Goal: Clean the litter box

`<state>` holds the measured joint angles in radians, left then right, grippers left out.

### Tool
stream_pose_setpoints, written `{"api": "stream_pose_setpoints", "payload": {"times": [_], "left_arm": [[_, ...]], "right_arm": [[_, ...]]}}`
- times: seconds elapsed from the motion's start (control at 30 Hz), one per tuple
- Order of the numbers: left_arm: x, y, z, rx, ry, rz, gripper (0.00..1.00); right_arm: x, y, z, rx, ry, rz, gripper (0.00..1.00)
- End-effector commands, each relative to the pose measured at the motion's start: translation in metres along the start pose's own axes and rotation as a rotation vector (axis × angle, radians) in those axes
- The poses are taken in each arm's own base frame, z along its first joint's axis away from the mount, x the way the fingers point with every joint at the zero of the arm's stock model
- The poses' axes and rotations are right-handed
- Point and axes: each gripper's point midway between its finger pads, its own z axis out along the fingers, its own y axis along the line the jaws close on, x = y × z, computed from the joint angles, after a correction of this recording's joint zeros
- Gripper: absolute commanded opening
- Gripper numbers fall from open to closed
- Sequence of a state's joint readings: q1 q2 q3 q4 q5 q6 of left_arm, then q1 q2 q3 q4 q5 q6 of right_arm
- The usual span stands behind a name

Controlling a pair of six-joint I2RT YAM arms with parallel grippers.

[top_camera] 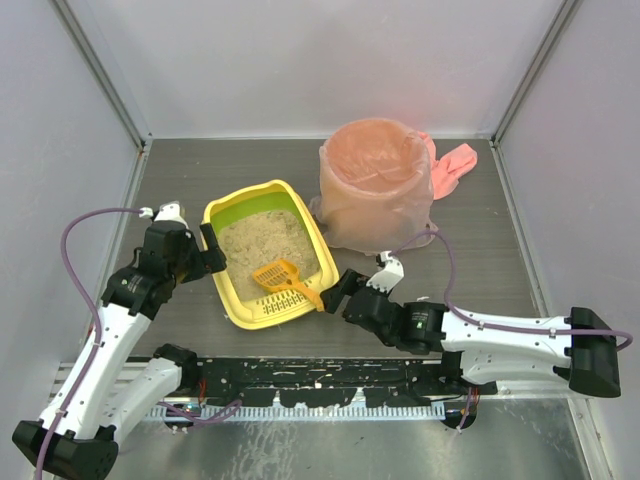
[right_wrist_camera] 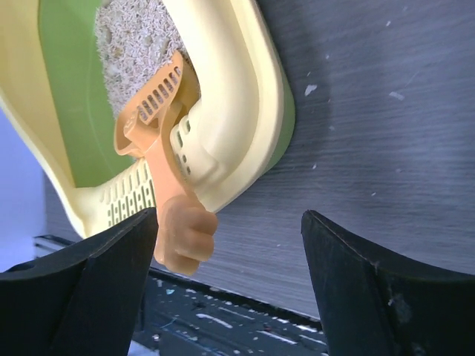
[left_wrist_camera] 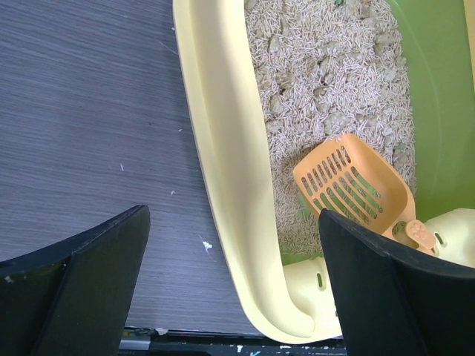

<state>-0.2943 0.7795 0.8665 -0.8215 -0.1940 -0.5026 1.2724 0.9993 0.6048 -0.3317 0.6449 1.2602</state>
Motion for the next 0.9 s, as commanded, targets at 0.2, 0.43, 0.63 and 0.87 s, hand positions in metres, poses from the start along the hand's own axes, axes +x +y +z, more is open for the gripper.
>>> {"api": "stream_pose_setpoints", "payload": {"times": [0.2, 0.43, 0.63, 0.87], "left_arm": [[-0.008, -0.006, 0.0, 0.03, -0.03, 0.012, 0.98], [-0.007, -0.006, 0.001, 0.028, -0.024, 0.012, 0.98], [-0.007, -0.005, -0.001, 0.028, -0.029, 0.012, 0.98], [-0.012, -0.007, -0.004, 0.034, -0.037, 0.011, 0.98]], "right_arm": [[0.006, 0.042, 0.004, -0.161, 0.041, 0.455, 0.75], [0.011, 0.049, 0.01, -0.178, 0.058, 0.504, 0.56], [0.012, 0.053, 0.011, -0.198, 0.059, 0.505, 0.42], [-0.02, 0.057, 0.007, -0.179, -0.083, 0.377, 0.24]]}}
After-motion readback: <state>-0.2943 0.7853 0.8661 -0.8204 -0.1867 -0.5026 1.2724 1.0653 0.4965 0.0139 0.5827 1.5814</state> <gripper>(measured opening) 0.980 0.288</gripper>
